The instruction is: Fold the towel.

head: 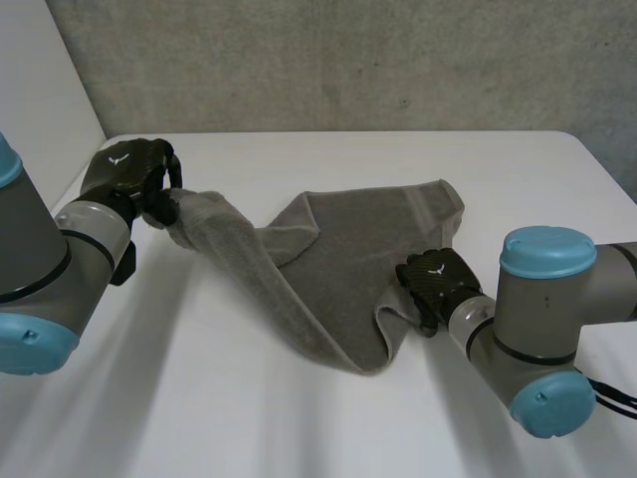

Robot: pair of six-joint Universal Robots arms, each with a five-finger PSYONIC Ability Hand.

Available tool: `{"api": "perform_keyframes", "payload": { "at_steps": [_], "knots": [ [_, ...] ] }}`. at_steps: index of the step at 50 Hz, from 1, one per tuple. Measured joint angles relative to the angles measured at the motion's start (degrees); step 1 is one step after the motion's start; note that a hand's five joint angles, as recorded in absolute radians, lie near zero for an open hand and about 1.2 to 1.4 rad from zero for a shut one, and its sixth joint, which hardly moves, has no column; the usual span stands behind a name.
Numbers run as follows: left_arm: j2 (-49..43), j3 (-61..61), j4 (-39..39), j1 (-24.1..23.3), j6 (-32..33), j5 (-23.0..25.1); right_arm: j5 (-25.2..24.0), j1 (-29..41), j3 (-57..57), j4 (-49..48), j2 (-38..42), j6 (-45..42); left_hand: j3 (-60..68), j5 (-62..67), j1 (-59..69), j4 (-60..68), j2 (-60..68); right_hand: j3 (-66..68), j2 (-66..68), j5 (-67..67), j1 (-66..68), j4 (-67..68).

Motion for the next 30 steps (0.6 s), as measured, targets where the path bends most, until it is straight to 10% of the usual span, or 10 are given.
{"api": "perform_keyframes", "payload": {
  "at_steps": [30],
  "knots": [
    [0.0, 0.0, 0.03, -0.06, 0.0, -0.05, -0.43, 1.34, -1.71, 1.05, 0.7, 3.38, 0.0, 0.04, 0.0, 0.0, 0.0, -4.66, -4.33, -1.82, -5.31, -4.67]
  ]
}}
